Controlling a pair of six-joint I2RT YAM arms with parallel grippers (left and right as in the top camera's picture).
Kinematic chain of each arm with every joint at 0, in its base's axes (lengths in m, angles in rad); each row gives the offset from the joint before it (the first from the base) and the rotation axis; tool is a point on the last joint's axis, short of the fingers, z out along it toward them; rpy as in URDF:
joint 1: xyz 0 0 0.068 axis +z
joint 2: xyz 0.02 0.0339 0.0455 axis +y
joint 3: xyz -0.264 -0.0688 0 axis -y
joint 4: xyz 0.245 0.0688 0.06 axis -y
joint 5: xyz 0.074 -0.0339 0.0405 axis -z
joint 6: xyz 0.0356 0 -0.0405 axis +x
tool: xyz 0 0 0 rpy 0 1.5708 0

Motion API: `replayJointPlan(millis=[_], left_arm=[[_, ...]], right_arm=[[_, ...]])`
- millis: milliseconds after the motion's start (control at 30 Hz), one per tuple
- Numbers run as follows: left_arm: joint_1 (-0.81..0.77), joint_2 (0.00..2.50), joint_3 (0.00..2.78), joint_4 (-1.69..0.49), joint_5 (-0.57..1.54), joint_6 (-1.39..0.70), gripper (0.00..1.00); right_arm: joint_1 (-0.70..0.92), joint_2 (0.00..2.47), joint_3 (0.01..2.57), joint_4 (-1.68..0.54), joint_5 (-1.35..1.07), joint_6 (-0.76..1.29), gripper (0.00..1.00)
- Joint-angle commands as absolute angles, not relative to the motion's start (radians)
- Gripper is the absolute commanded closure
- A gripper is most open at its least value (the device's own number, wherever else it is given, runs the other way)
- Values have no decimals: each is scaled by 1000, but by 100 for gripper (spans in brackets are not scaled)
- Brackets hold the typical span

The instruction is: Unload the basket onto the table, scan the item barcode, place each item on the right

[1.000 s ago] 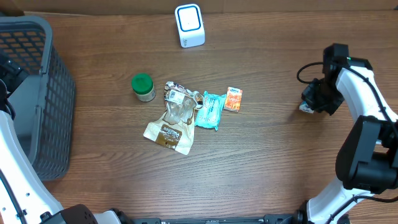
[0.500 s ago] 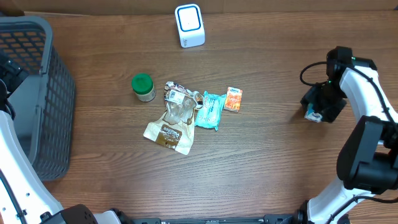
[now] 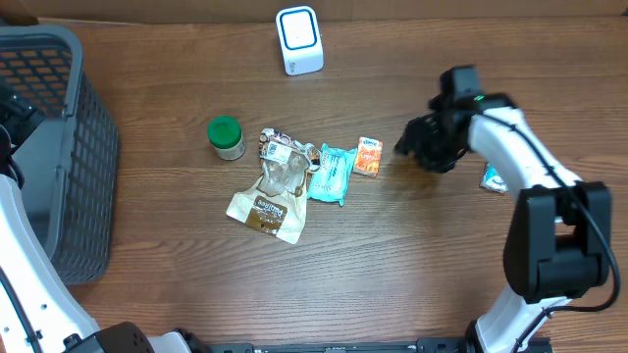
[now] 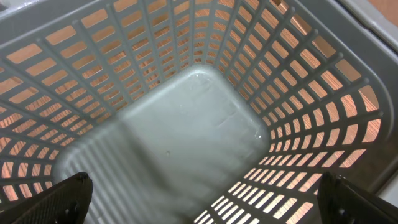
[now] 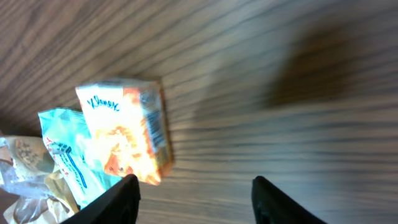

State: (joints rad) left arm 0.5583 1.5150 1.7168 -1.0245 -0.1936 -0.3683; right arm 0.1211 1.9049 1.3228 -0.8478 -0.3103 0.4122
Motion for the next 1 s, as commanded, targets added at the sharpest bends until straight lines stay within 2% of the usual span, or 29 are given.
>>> replayJointPlan(millis=[0, 300, 767, 900, 967], left_arm=[[562, 1519, 1736, -1022, -190, -389, 1], [562, 1519, 1736, -1021, -190, -389, 0], [562, 1519, 1736, -1022, -190, -389, 0], [562, 1519, 1736, -1021, -190, -389, 0], [562, 1519, 1736, -1022, -190, -389, 0]], right_arm=[[163, 1910, 1252, -763, -387, 476, 45], [235, 1925, 1179, -575, -370, 610, 59], [263, 1961, 1177, -573, -323, 653, 66], [263, 1961, 1177, -584, -284, 659, 74], [263, 1961, 1177, -589, -281, 659, 84]])
